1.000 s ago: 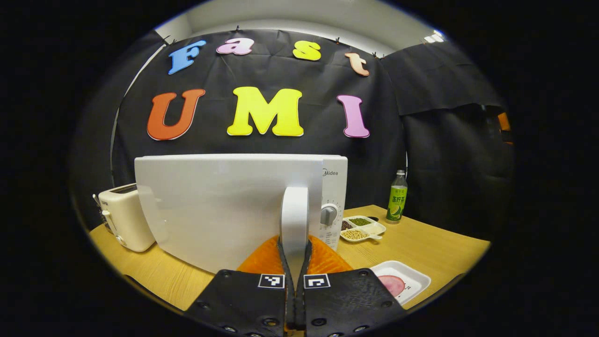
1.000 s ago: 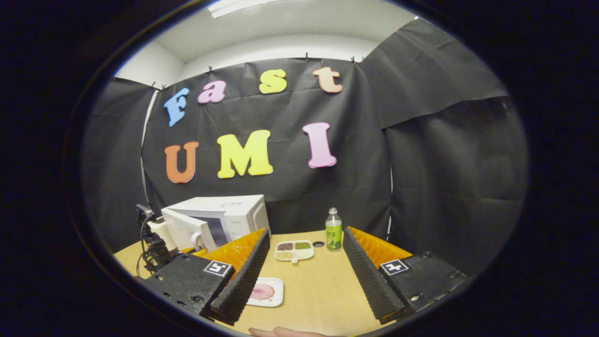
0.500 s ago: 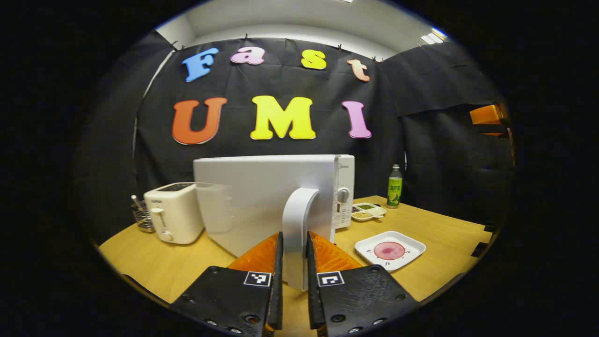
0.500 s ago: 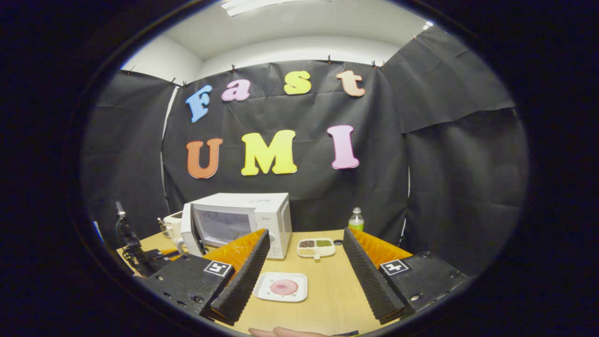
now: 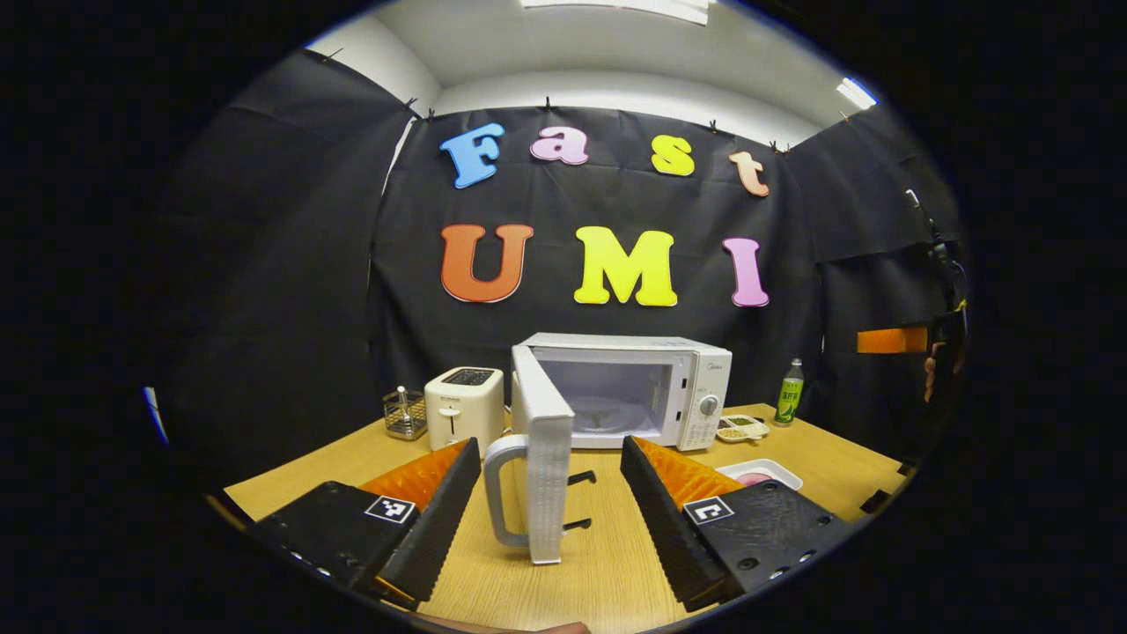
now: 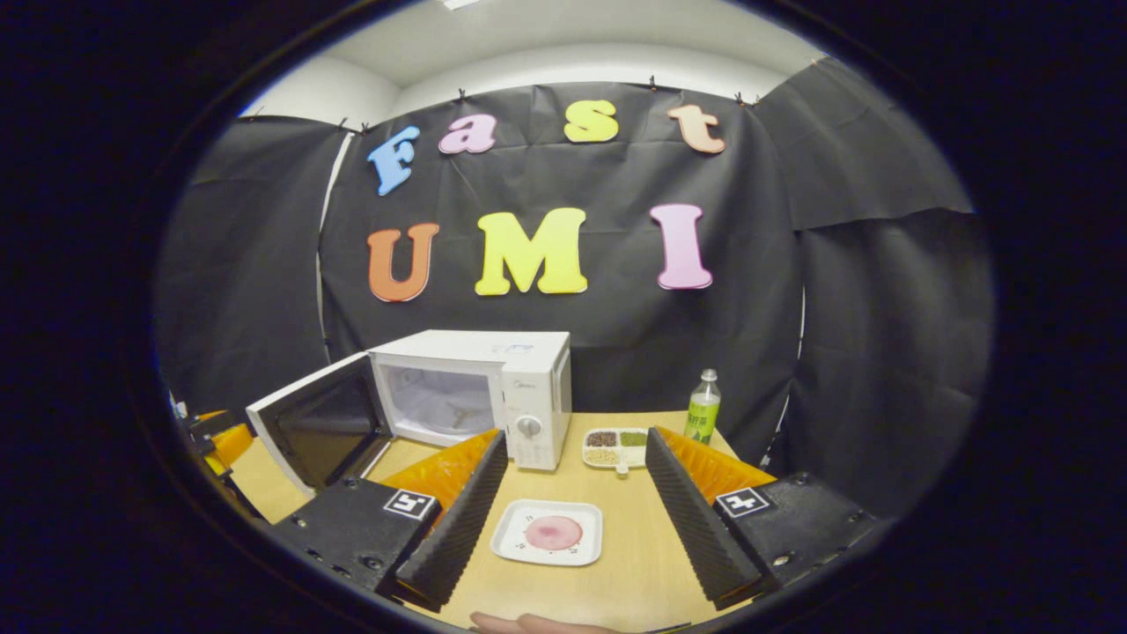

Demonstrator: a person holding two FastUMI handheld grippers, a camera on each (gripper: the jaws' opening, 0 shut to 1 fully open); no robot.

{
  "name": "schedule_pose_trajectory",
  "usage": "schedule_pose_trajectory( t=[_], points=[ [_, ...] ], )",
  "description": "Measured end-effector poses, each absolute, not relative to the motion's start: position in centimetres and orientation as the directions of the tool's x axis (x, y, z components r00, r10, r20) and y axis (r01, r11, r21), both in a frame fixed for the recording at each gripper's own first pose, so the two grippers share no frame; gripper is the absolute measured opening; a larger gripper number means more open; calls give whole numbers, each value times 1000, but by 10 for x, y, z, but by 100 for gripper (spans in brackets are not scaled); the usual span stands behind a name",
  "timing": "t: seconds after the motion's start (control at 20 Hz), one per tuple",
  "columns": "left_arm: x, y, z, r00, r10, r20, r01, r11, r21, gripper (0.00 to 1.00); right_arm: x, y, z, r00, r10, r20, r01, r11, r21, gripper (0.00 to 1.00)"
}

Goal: Open the microwave oven with the left hand, put the food in, and close the microwave oven.

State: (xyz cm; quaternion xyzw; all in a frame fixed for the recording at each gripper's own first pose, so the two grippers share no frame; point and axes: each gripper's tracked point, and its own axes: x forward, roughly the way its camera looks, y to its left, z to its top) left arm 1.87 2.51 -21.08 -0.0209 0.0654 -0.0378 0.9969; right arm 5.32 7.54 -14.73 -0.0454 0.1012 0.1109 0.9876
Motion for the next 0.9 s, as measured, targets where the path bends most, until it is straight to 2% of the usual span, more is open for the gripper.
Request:
schedule_pose_trajectory(
  t=[0.15,0.2,0.25,0.3,0.35,0.4,0.45,0.5,0.55,0.6,0.65,0.75,0.8,0.85,0.9],
  points=[
    [22,25,-197,987,-52,-154,49,999,-22,95,74,77,-153,940,231,-250,-256,964,-74,100],
    [23,25,-193,986,-39,-162,36,999,-18,95,81,75,-159,933,239,-269,-268,961,-76,92],
    [26,23,-189,985,-38,-169,37,999,-7,95,89,69,-165,928,234,-289,-266,961,-78,100],
    [28,21,-185,984,-37,-174,38,999,2,94,98,63,-173,922,227,-313,-264,961,-82,100],
    [33,18,-177,986,-38,-162,40,999,7,95,105,59,-183,914,220,-340,-263,961,-87,92],
    [38,15,-168,988,-39,-148,40,999,6,95,114,57,-195,900,217,-378,-270,958,-95,92],
    [42,14,-162,990,-34,-134,35,999,2,95,121,57,-209,879,226,-421,-293,951,-102,92],
    [48,14,-155,993,-29,-117,29,1000,-4,95,129,56,-224,855,234,-463,-315,944,-104,100],
    [53,13,-150,995,-25,-100,24,1000,-9,95,137,51,-240,830,232,-507,-324,941,-101,92],
    [56,13,-145,996,-18,-88,17,1000,-11,95,144,47,-259,799,228,-557,-331,939,-91,100],
    [60,13,-142,997,-7,-76,6,1000,-11,95,150,42,-278,763,217,-609,-326,942,-74,100],
    [66,12,-140,997,0,-73,-1,1000,-16,95,156,36,-313,679,197,-707,-318,947,-42,98],
    [68,10,-140,997,-1,-75,-1,1000,-21,95,163,31,-327,652,173,-739,-306,951,-48,86],
    [69,8,-140,997,-7,-79,5,1000,-22,95,166,29,-339,621,165,-766,-310,950,-47,92],
    [70,7,-140,997,-10,-82,9,1000,-21,95,168,32,-348,591,169,-789,-325,945,-41,85]
  ],
)
